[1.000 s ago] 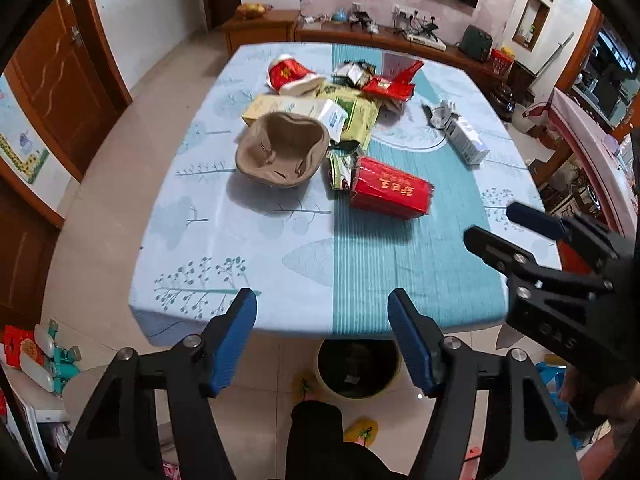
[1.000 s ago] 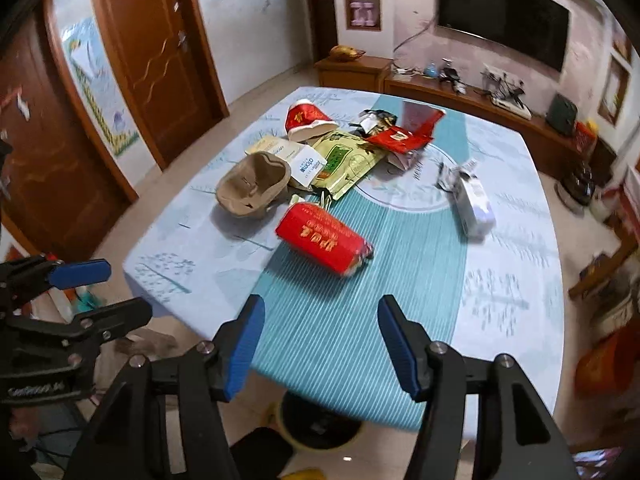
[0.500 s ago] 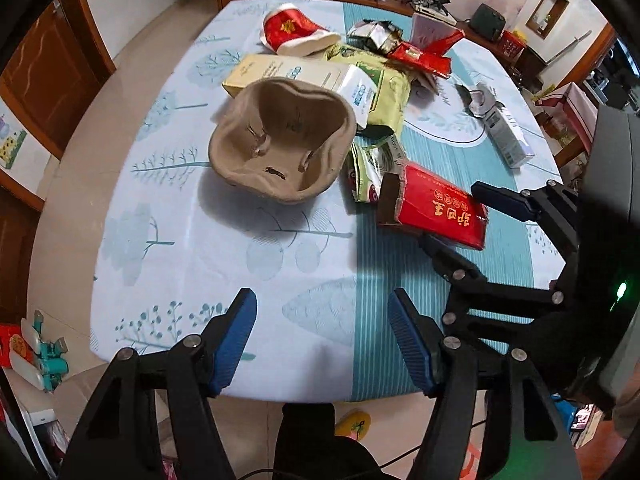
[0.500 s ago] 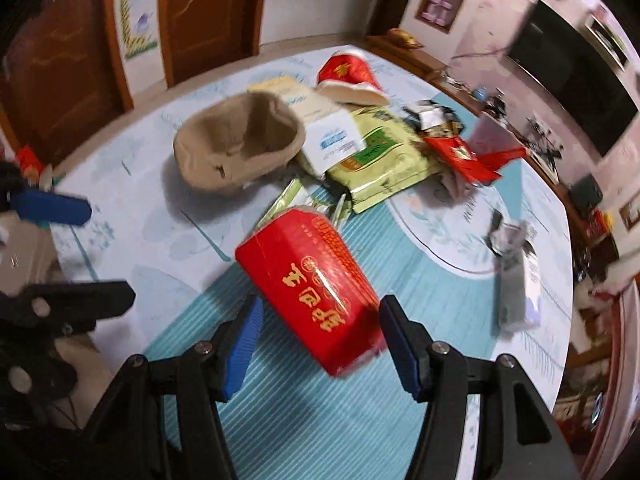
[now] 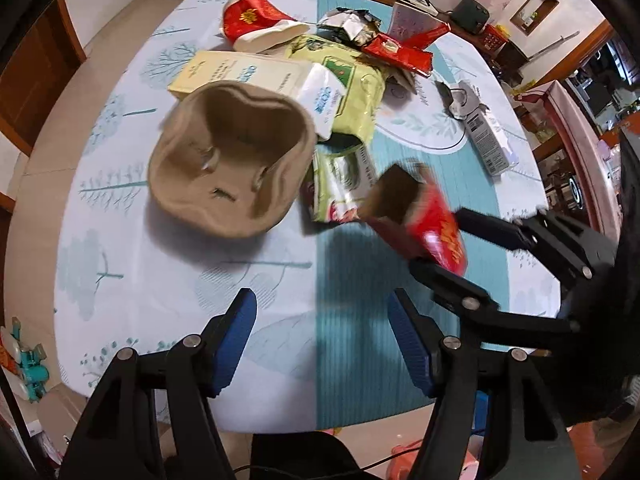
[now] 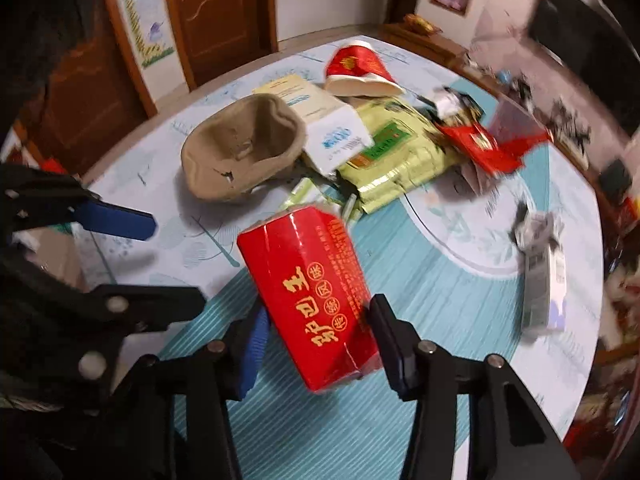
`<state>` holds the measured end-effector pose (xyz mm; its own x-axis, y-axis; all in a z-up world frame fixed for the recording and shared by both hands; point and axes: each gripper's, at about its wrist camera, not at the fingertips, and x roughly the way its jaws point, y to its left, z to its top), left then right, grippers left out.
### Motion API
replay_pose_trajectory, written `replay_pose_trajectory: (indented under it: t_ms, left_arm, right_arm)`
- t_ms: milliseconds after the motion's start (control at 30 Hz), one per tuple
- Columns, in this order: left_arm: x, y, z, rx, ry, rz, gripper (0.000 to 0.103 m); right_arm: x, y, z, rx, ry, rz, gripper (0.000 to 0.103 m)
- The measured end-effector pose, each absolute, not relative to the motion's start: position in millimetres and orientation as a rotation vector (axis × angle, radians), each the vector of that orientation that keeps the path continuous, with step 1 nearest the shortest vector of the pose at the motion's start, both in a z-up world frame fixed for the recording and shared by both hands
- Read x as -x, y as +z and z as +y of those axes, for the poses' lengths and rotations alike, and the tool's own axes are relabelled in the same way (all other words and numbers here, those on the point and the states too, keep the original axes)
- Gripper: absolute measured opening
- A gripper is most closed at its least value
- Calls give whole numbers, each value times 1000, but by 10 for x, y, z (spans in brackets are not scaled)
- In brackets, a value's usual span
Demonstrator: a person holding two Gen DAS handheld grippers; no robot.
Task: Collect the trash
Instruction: 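Reach the right tool to the red box and grasp it, then lift the red box with the right tool while the left tool grasps a green wrapper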
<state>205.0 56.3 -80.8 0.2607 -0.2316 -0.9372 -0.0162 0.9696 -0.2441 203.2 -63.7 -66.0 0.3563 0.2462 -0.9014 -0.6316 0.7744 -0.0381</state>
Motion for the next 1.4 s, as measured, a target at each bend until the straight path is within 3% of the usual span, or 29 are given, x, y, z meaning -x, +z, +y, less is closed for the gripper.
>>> replay_pose_trajectory:
  t_ms: [433, 1067, 1100, 1167, 1233, 1267, 1400]
  left_arm:
    - [-2548, -909, 240, 258, -163, 1358, 67]
    - [-2950, -1242, 118, 197, -38, 1376, 66]
    - [-2960, -1241, 105, 176, -25, 1374, 63]
    - [-2970, -1233, 44, 133, -7, 1366, 37]
    - [-2969, -1199, 8, 104, -15, 1356, 26]
    - [-2960, -1172, -5, 107, -34, 1350, 5]
    - [-2887, -1068, -59, 93, -62, 1323, 4]
  right_arm:
    - [-2167, -631, -1640, -216, 316, 1153, 46]
    - [-2202, -642, -1652, -308, 302, 1121, 45]
    - [-2208, -642, -1652, -310, 301, 1120, 45]
    - [-2210, -638, -1650, -313, 301, 1119, 45]
    - [-2211, -635, -1646, -317, 302, 1118, 45]
    - [-2209, -636, -1644, -319, 303, 1117, 45]
    - [-2201, -642, -1635, -328, 306, 1117, 45]
